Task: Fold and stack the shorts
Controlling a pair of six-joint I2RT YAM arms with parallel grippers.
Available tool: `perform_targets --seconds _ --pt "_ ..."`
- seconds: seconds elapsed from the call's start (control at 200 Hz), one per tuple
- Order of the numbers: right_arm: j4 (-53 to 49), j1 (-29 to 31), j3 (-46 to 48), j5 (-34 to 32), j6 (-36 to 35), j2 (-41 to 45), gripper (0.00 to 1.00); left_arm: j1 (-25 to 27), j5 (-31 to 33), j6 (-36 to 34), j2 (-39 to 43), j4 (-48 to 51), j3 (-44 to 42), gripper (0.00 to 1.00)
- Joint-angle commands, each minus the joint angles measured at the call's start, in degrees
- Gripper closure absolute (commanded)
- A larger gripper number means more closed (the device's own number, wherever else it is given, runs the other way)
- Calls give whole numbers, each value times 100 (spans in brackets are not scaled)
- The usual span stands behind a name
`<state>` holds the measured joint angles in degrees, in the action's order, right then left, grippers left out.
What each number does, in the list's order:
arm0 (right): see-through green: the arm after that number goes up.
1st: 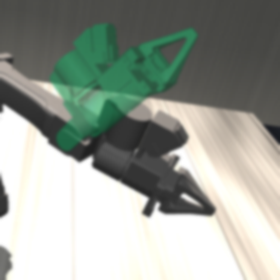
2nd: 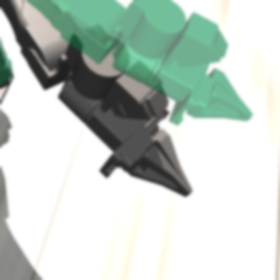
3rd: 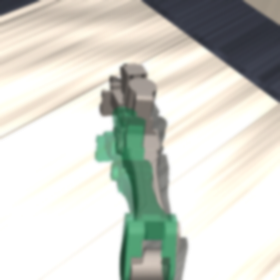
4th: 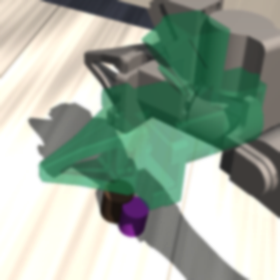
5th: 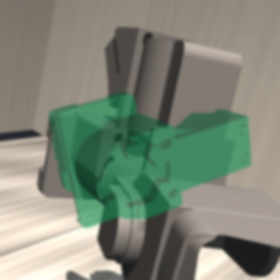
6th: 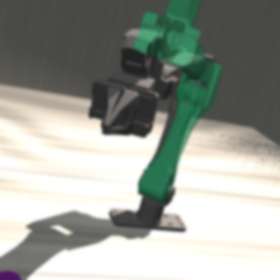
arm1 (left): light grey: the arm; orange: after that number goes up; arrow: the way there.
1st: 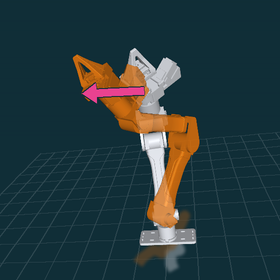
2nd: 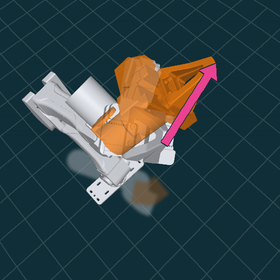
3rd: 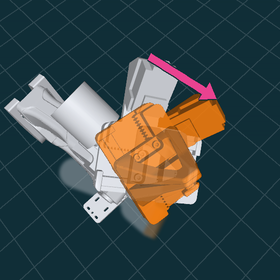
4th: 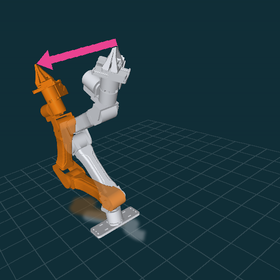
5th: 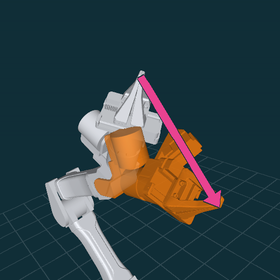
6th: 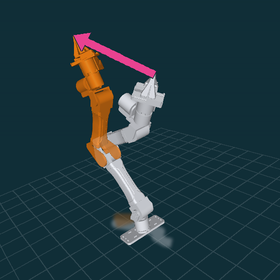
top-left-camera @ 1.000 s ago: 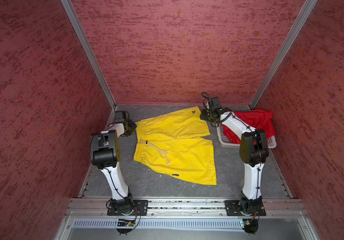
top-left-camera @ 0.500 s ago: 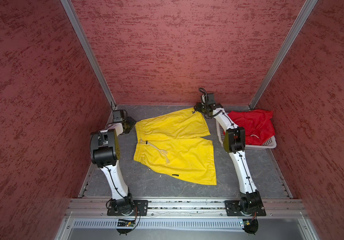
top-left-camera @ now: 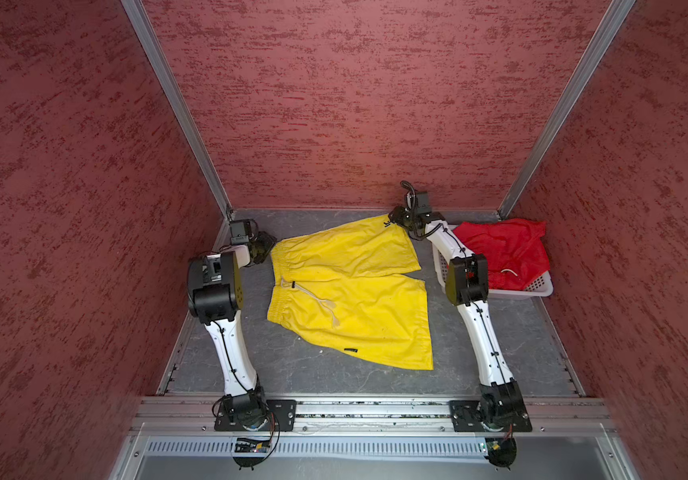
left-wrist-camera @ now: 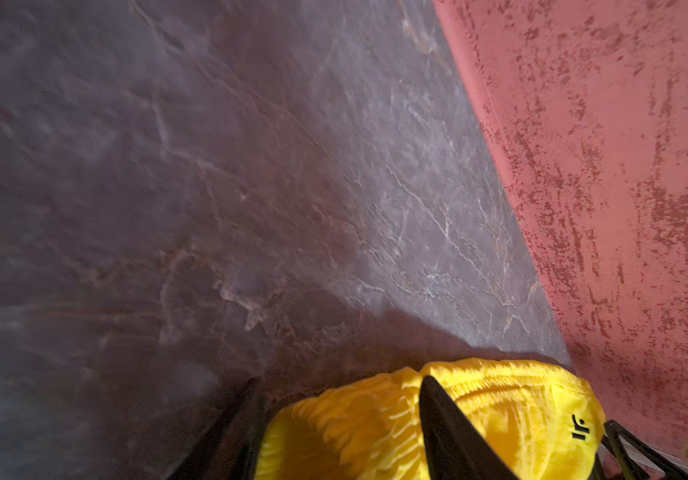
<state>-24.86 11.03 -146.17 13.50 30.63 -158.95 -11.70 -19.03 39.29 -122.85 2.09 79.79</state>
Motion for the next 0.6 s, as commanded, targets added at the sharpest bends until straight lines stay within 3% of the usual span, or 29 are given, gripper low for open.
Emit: perform_targets --seconds 0.0,0.11,0.396,0.596 --pt "515 -19 -128 126 249 -235 50 45 -132 -46 -149 -110 155 48" --pt "599 -18 -176 65 337 -285 66 72 -145 -52 -215 -99 224 61" --pt "776 -15 -177 4 338 -227 93 72 -144 -44 -385 87 583 100" --pt "859 -26 -139 70 146 28 99 39 -284 47 -356 2 784 100"
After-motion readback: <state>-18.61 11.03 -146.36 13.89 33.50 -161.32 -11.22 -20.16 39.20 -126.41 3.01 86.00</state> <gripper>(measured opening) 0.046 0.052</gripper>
